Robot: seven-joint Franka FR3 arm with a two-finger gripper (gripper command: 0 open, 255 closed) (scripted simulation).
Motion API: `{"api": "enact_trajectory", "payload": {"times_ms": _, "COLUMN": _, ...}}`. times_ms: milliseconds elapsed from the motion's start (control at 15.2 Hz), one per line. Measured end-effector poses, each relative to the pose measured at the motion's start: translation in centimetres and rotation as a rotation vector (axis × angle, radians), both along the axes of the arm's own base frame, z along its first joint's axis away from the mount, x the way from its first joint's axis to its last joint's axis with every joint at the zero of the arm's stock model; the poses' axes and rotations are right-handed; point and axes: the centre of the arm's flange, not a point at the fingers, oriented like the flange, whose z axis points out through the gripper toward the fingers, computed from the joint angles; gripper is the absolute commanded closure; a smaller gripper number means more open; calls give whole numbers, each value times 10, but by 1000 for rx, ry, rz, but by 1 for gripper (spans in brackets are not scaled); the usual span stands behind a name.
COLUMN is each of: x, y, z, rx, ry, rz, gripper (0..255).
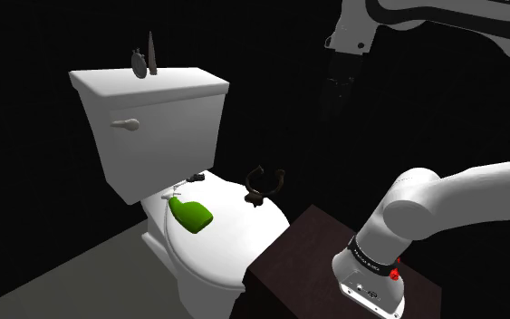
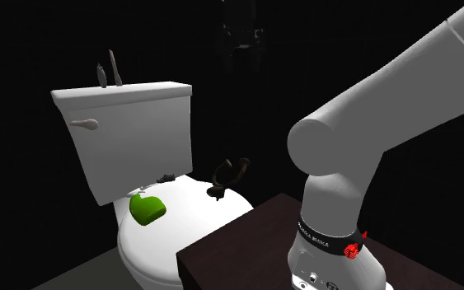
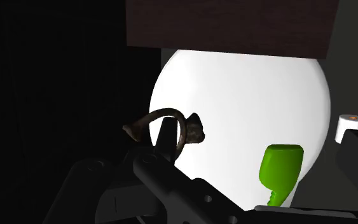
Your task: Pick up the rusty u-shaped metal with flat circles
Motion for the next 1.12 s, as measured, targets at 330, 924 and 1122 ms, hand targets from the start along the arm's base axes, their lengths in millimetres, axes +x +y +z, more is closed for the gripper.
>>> {"api": "enact_trajectory", "payload": {"times_ms": 330, "x": 17, "y": -5, "z": -35, "rx": 12, "ry": 5, "rz": 0, "gripper": 0}}
{"api": "enact_trajectory", "payload": {"times_ms": 924, "x": 65, "y": -24, "z": -147, "rx": 47, "ry": 15, "rz": 1, "gripper": 0}}
{"api": "enact_trajectory", "payload": {"times_ms": 1122, "x": 76, "y": -27, "z": -180, "rx": 59, "ry": 17, "rz": 2, "gripper": 0}}
